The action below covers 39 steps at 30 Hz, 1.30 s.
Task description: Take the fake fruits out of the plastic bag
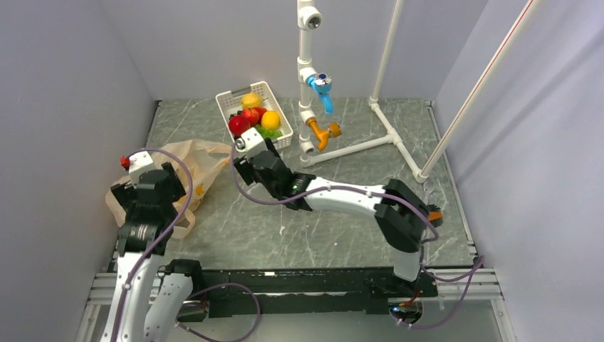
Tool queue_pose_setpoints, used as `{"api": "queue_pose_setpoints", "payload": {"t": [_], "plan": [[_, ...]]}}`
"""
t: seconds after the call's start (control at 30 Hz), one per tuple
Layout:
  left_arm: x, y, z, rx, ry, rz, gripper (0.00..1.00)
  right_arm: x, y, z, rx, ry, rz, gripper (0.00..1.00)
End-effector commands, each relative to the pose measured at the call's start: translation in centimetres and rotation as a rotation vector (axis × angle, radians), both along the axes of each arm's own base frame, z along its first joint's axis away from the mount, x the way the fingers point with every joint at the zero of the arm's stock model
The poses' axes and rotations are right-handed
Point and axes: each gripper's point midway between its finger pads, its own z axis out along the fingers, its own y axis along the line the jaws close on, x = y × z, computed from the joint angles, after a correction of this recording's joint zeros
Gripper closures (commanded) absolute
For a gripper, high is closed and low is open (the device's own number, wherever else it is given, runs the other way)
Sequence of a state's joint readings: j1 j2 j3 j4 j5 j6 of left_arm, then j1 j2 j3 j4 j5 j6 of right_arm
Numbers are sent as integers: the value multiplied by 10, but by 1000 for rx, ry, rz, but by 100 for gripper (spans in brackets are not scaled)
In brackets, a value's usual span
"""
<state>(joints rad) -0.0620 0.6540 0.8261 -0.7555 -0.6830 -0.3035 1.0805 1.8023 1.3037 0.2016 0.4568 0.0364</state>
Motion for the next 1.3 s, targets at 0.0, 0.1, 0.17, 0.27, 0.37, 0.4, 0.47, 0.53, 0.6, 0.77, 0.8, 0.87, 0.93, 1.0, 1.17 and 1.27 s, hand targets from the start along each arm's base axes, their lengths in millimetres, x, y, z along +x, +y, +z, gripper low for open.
{"api": "queue_pose_setpoints", "payload": {"t": [0.0,0.1,0.17,0.27,0.37,0.4,0.47,0.53,0.6,0.77,0.8,0.87,0.93,1.0,1.17,1.27], "plan": [[13,-15,22,6,-160,-142,1,43,10,17,-63,-102,-91,100],[20,-28,22,4,-174,-230,0,73,20,3,-153,-145,-140,98],[23,-32,18,2,-149,-255,1,92,24,-1,-204,-183,-163,97],[27,-32,15,0,-117,-256,1,120,27,-4,-250,-221,-198,95],[29,-34,15,2,-118,-267,1,146,28,-2,-260,-249,-230,93],[29,-34,16,3,-123,-269,1,154,27,-3,-266,-255,-239,92],[29,-35,16,5,-131,-279,1,170,25,-7,-265,-261,-247,90],[30,-36,17,6,-136,-287,1,187,21,-8,-262,-262,-263,88],[31,-37,18,5,-137,-293,1,201,15,-15,-274,-256,-282,86],[33,-39,16,0,-127,-301,1,231,-5,-35,-262,-201,-316,80],[34,-39,16,0,-128,-303,1,234,-9,-38,-256,-192,-322,76],[34,-39,16,1,-130,-304,0,239,-19,-44,-253,-176,-342,71],[35,-40,16,0,-130,-307,1,243,-26,-48,-244,-157,-353,66],[36,-41,15,-2,-126,-313,1,242,-24,-53,-238,-137,-329,55],[37,-41,13,-2,-117,-314,1,240,-20,-52,-240,-124,-304,26],[37,-41,13,0,-119,-319,1,238,-19,-44,-227,-126,-297,12]]}}
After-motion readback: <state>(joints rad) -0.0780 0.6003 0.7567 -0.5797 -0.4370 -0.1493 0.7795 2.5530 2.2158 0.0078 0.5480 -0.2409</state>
